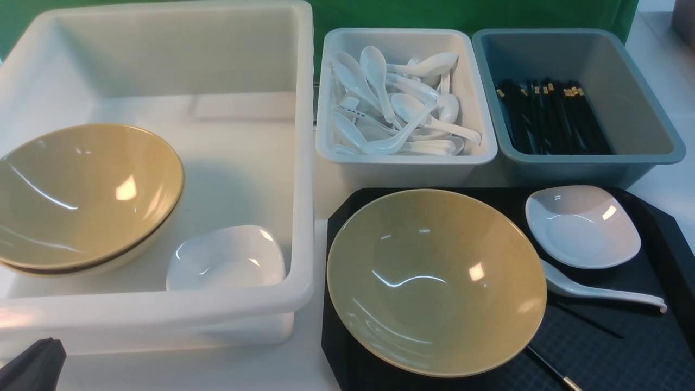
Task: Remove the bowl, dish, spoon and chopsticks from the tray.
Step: Use the left arm to grab the yellow noodle bowl on the left
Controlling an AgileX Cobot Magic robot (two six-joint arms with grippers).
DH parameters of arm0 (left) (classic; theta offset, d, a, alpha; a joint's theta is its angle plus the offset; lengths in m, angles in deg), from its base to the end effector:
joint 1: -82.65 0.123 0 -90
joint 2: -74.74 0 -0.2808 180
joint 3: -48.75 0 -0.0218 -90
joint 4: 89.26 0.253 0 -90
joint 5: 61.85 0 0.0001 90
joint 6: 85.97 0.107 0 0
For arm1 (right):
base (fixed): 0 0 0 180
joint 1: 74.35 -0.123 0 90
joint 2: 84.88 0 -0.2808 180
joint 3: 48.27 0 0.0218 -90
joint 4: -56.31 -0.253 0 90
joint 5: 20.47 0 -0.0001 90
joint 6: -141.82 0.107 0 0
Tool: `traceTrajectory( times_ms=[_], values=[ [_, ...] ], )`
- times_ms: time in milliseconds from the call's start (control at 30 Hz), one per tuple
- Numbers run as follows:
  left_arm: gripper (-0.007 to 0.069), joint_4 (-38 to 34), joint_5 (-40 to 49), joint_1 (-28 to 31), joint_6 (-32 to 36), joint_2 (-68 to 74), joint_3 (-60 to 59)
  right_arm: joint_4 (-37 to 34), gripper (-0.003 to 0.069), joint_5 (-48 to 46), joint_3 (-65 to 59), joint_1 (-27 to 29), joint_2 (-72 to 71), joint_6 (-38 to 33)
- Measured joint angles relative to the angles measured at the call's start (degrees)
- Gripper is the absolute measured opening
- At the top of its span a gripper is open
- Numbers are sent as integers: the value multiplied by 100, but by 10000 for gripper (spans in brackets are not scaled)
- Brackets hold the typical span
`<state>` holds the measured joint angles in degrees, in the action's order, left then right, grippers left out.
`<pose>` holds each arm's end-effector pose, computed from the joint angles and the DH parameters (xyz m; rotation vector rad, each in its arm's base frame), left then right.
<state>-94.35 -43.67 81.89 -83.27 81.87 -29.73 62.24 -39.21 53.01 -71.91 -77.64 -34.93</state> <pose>0.0758 -0.0040 0.1735 -0.0021 1.8106 -0.0610 0.0755 -0.0068 0.1709 0.0246 1.8263 -0.0895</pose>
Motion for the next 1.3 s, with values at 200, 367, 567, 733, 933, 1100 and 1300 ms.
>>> traceTrajectory(
  times_ms=[200, 367, 567, 733, 933, 1100, 1300],
  values=[
    [-8, 0, -436, 0, 1, 0, -4, 0, 98, 105, 0, 0, 0, 0],
    [-8, 0, -1659, 0, 6, 0, -4, 0, 98, 1261, 0, 0, 0, -5],
    [-8, 0, -3720, 0, 16, 0, -4, 0, 100, 4293, 0, 0, 0, 146],
    [-8, 0, -5246, 0, -44, 0, -4, 5, 106, 6438, 0, 0, 0, 859],
    [-8, -103, -6187, 0, -562, -11, -4, 5, 111, 6826, 0, 0, -2, 1286],
    [-8, -163, -5423, 0, -1188, -11, 449, -6, 111, 5646, 414, 0, -2, 1349],
    [-8, -163, -3556, 5, -807, 824, 2509, -11, 67, 3004, 2052, 0, 493, 1051]
  ],
)
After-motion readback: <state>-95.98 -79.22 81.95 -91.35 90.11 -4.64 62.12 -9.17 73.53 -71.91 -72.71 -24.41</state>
